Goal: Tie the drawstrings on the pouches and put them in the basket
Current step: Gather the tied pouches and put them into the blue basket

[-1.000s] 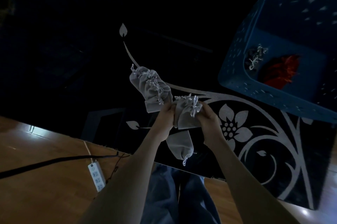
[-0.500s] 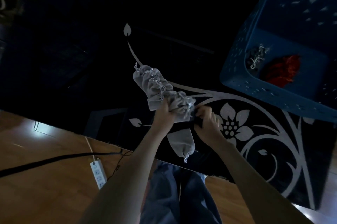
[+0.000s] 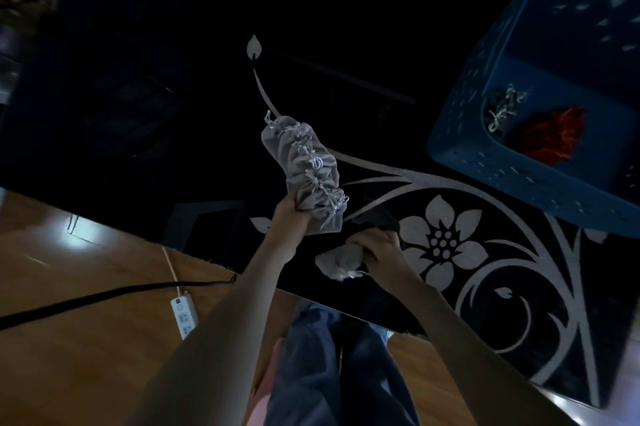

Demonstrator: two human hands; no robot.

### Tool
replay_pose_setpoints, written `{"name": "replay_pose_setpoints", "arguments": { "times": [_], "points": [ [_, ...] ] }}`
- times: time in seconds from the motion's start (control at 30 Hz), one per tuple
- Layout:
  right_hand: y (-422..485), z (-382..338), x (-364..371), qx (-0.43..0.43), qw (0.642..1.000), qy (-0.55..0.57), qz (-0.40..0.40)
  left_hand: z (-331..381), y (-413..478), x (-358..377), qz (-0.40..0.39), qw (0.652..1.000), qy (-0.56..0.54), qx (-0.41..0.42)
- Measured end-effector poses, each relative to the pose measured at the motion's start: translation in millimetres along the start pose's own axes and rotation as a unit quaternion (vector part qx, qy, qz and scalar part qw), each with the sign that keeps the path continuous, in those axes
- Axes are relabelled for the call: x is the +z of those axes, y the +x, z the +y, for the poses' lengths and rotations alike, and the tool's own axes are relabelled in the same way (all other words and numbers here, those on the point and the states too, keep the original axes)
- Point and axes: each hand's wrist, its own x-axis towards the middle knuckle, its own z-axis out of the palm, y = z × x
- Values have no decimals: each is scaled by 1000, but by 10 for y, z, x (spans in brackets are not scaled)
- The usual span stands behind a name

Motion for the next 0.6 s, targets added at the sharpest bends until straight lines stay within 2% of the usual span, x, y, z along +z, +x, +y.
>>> {"name": "replay_pose_setpoints", "arguments": {
  "times": [0.07, 0.13, 0.2, 0.3, 0.4, 0.53, 0.6],
  "points": [
    [87, -203, -78, 3, 999, 49, -11, 8, -10, 18, -15, 1000, 7, -6],
    [182, -397, -138, 47, 995, 89, -24, 37, -37, 51, -19, 1000, 7, -22],
    [279, -473, -149, 75, 990, 121, 12, 74, -71, 89, -18, 998, -24, -48],
    [346, -508, -149, 100, 987, 115, 52, 75, -69, 101, -25, 999, -7, -36],
    [297, -549, -124, 76, 988, 111, 72, 121, -56, 94, -27, 999, -21, -30],
    [197, -519, -52, -26, 993, 54, 100, 197, -36, 107, -65, 997, -49, -3],
    [197, -534, -84, -18, 989, 55, 135, 270, -68, 141, -95, 994, -50, -6]
  ]
}}
